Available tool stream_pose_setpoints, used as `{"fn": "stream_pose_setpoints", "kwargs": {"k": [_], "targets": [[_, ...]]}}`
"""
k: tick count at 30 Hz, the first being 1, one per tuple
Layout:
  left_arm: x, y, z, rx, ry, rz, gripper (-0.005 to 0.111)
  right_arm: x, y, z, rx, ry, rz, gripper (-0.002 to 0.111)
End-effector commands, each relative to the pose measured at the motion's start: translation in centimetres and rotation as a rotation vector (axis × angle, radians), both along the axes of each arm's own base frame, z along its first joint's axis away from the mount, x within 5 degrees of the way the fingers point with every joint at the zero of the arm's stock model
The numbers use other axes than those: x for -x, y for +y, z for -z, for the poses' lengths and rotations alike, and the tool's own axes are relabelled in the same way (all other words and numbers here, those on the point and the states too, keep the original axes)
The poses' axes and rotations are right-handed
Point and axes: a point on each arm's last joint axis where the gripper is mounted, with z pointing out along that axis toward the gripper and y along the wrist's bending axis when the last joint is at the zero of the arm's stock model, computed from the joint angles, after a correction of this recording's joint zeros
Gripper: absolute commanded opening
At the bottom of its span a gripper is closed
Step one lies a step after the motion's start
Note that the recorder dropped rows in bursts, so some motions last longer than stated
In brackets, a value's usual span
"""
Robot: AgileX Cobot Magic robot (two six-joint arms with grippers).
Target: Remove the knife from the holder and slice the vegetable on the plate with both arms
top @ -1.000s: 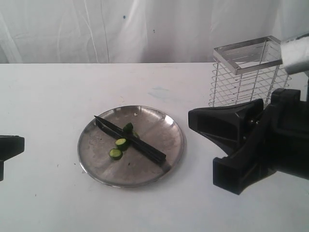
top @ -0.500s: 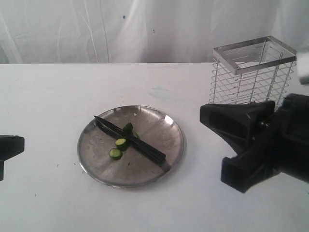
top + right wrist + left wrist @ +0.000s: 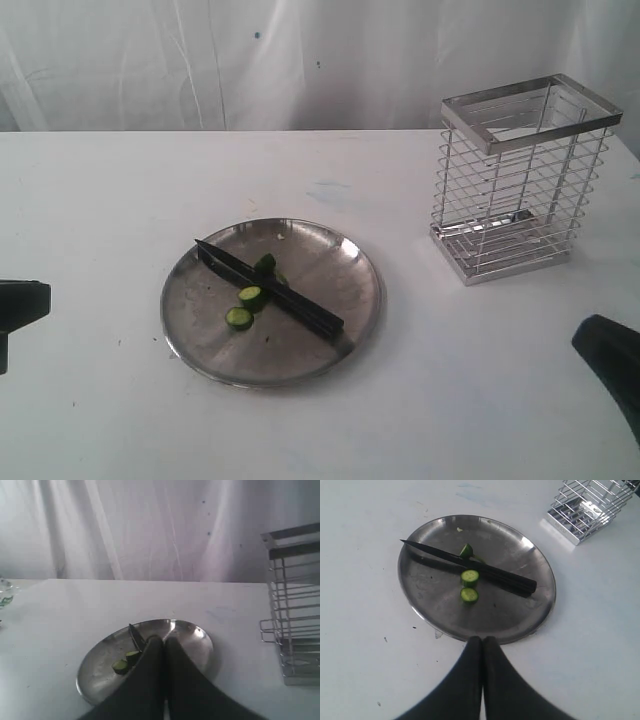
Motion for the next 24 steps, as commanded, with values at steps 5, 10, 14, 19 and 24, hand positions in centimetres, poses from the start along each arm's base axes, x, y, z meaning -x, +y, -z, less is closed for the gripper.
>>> {"fn": "stream_pose_setpoints", "kwargs": {"k": [5, 10, 14, 19, 24], "targets": [[0.2, -0.1, 0.0, 0.024, 0.011, 0.005, 0.005, 0.6, -1.0, 1.6, 0.044, 0.097, 0.084, 0.0], [0.2, -0.1, 0.0, 0.024, 0.011, 0.005, 0.005, 0.8, -1.1, 2.1, 0.071, 0.143, 0.087, 0.0], [0.2, -0.1, 0.0, 0.024, 0.011, 0.005, 0.005, 0.8, -1.1, 2.1, 0.07, 0.141, 0.087, 0.0], [0.2, -0.1, 0.0, 0.024, 0.011, 0.005, 0.005, 0.8, -1.1, 2.1, 0.069, 0.142, 0.087, 0.0], [0.2, -0.1, 0.0, 0.022, 0.011, 0.005, 0.005, 0.8, -1.1, 2.1, 0.069, 0.142, 0.087, 0.0]]}}
